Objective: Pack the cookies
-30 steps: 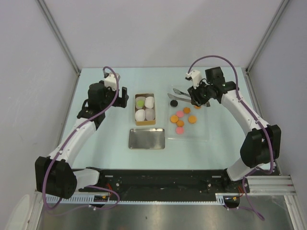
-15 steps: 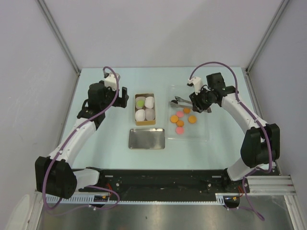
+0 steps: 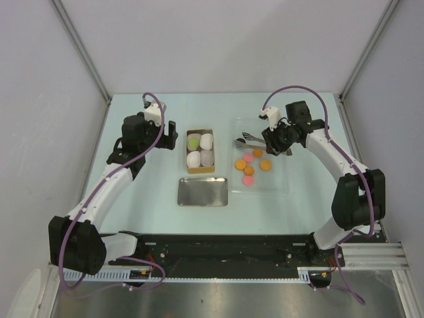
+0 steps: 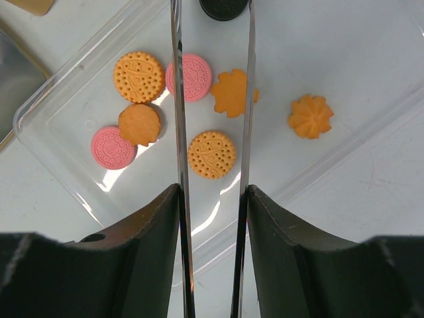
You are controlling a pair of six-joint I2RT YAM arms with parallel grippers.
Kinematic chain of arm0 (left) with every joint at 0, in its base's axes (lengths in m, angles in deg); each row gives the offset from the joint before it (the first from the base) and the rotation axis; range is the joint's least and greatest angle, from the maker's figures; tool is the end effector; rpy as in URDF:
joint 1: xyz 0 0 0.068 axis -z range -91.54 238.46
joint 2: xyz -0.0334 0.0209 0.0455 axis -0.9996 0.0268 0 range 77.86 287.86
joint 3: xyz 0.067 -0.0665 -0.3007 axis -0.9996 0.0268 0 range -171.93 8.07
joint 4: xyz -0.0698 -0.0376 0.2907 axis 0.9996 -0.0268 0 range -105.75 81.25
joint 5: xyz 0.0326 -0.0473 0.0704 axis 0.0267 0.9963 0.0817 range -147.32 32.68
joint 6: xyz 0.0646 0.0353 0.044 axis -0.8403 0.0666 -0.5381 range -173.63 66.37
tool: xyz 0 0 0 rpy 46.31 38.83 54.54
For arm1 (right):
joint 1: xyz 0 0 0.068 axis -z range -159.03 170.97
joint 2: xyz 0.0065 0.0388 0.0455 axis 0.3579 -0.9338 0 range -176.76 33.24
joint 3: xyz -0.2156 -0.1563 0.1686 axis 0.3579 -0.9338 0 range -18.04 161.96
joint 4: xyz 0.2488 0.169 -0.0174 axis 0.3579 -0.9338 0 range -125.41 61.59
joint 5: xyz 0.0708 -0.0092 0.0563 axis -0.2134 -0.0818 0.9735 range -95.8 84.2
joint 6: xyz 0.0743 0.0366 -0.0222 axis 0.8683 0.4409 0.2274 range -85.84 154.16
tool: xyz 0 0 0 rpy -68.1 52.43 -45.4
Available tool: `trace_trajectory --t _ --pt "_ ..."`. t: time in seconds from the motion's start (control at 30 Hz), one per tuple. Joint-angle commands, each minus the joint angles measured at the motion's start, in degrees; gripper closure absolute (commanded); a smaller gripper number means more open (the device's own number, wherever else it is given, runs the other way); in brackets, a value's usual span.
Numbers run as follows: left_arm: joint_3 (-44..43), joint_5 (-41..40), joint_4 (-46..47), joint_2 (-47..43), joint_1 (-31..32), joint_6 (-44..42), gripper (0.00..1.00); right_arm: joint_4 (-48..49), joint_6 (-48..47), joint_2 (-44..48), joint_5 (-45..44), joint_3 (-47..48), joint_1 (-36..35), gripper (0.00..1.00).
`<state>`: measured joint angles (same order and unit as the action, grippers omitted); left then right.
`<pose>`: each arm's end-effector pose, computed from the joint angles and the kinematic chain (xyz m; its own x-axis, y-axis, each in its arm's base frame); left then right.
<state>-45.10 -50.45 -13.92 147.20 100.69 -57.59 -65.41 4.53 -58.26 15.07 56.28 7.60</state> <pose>0.3331 -0.0813 0.3247 -0.3326 0.1422 -0.9323 0.3431 0.9391 0.0209 0.3875 0.1197 0.2761 -0.4786 -0.5886 -0.6516 -0.7541 0.6556 -0.0383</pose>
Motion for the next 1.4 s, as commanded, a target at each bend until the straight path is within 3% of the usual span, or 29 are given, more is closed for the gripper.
trace_trajectory --t 0.0,1.03,1.37 --pt "0.34 1.48 2.09 -0.43 -0.36 0.36 0.13 2.71 -0.78 -0.69 0.67 0.12 0.27 0.51" --pt "1.14 2.09 2.97 -0.70 -0.36 0.01 0.13 4.21 -1.05 -4.91 2.08 0.12 1.85 0.51" --pt "1.14 2.09 2.97 -0.96 -0.36 0.01 0.14 4.65 -1.05 -5.35 1.81 0.12 1.68 0.56"
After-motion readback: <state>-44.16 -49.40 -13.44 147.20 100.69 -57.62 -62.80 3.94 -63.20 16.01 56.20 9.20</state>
